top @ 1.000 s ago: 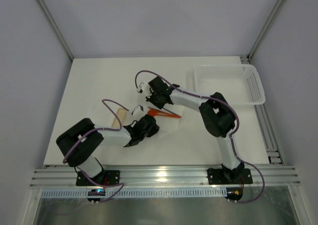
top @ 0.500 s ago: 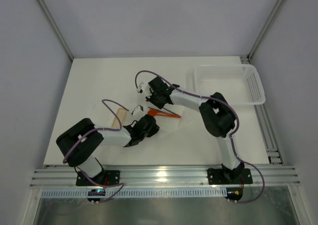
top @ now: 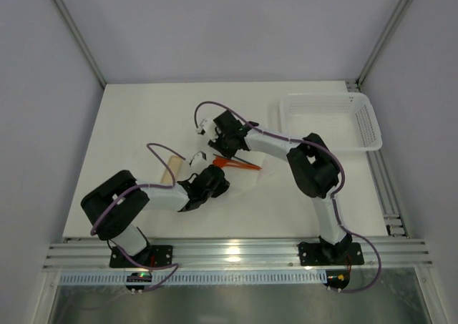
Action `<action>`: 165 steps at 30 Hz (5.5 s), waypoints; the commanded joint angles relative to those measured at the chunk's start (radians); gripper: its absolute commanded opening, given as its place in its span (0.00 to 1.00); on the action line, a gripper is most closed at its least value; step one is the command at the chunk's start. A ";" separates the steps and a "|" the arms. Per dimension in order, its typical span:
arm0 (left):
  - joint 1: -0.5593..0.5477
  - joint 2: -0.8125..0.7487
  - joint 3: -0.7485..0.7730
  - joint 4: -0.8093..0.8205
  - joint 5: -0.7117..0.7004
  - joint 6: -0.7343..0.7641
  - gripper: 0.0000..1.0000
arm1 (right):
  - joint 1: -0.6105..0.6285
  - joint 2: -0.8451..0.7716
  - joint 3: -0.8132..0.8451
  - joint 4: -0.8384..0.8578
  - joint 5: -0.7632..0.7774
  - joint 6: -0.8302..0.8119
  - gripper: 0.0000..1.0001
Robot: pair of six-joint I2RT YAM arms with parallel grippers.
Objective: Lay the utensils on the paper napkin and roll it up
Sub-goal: Adjust the utensils on the napkin.
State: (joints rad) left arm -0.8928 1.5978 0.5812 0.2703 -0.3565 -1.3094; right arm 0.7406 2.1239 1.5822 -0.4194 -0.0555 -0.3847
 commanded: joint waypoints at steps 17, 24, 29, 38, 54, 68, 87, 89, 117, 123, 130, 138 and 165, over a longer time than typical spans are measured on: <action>-0.005 -0.033 -0.015 -0.006 -0.030 -0.010 0.00 | -0.015 -0.005 0.076 0.048 0.006 0.052 0.04; -0.005 -0.029 -0.014 -0.003 -0.033 -0.010 0.00 | -0.023 0.042 0.107 0.053 -0.017 0.053 0.04; -0.005 -0.029 -0.012 -0.002 -0.032 -0.011 0.00 | -0.024 0.057 0.107 0.057 -0.023 0.053 0.04; -0.005 -0.029 -0.012 0.000 -0.030 -0.013 0.00 | -0.024 0.068 0.096 0.064 -0.038 0.061 0.04; -0.005 -0.024 -0.006 0.000 -0.035 -0.014 0.00 | -0.024 0.039 0.035 0.068 -0.070 0.058 0.04; -0.005 -0.025 -0.004 -0.013 -0.041 -0.019 0.00 | -0.023 -0.007 0.010 0.056 -0.098 0.066 0.04; -0.009 -0.055 -0.007 -0.029 -0.035 -0.010 0.00 | -0.024 -0.065 -0.024 0.119 0.017 0.116 0.04; -0.017 -0.081 -0.015 -0.037 -0.045 -0.004 0.00 | -0.027 -0.059 -0.005 0.110 0.017 0.115 0.04; 0.026 -0.460 0.109 -0.493 -0.197 0.144 0.00 | -0.089 -0.298 -0.194 0.019 0.028 0.234 0.04; 0.078 -0.359 0.106 -0.436 -0.098 0.127 0.00 | -0.089 -0.349 -0.292 0.041 0.011 0.259 0.04; 0.101 -0.237 0.146 -0.320 -0.012 0.122 0.00 | -0.090 -0.357 -0.341 0.048 0.026 0.251 0.03; 0.106 -0.079 0.169 -0.198 0.071 0.081 0.00 | -0.095 -0.383 -0.403 0.059 0.032 0.265 0.04; 0.107 0.048 0.129 -0.141 0.122 0.006 0.00 | -0.095 -0.426 -0.485 0.064 0.045 0.310 0.04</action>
State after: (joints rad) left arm -0.7906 1.6268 0.7128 0.1009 -0.2375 -1.2846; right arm 0.6479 1.7149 1.1004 -0.3752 -0.0196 -0.0906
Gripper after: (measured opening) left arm 0.002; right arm 0.036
